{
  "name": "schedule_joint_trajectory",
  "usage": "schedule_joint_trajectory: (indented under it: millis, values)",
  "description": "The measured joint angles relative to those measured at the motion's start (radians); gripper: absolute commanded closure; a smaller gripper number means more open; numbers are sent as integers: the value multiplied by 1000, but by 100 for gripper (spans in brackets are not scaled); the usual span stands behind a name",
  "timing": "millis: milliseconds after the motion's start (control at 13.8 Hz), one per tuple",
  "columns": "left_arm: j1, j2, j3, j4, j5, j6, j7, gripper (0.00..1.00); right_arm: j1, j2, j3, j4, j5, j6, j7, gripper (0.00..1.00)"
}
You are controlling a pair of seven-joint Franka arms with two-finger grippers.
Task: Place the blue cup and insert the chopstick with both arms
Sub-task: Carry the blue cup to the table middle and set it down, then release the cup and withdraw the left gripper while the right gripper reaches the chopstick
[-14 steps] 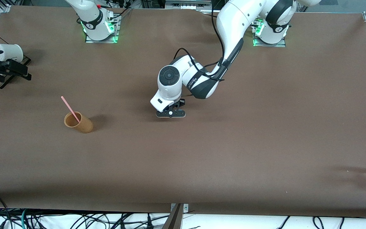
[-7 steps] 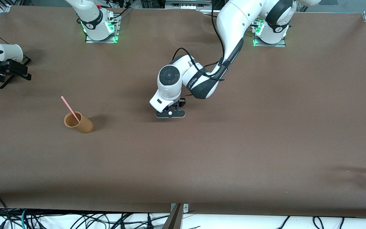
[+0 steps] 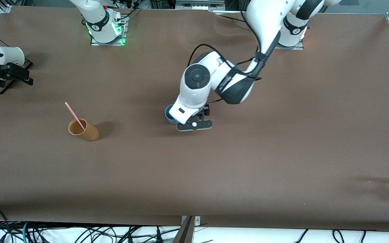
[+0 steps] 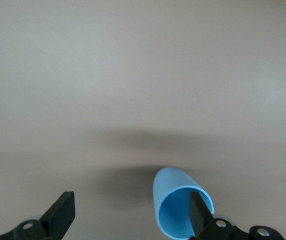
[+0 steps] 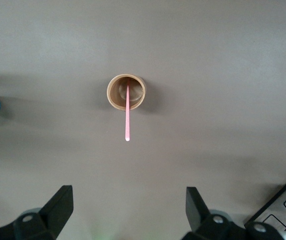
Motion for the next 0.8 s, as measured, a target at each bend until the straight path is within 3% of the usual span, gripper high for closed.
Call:
schedule_joint_trajectory:
  millis: [362, 796]
  values:
    - [127, -141, 3, -2, -23, -77, 46, 0, 0, 31, 0, -16, 0, -2, 0, 0]
    - [322, -253, 3, -72, -25, -183, 320, 0, 13, 253, 8, -51, 1, 177, 0, 4]
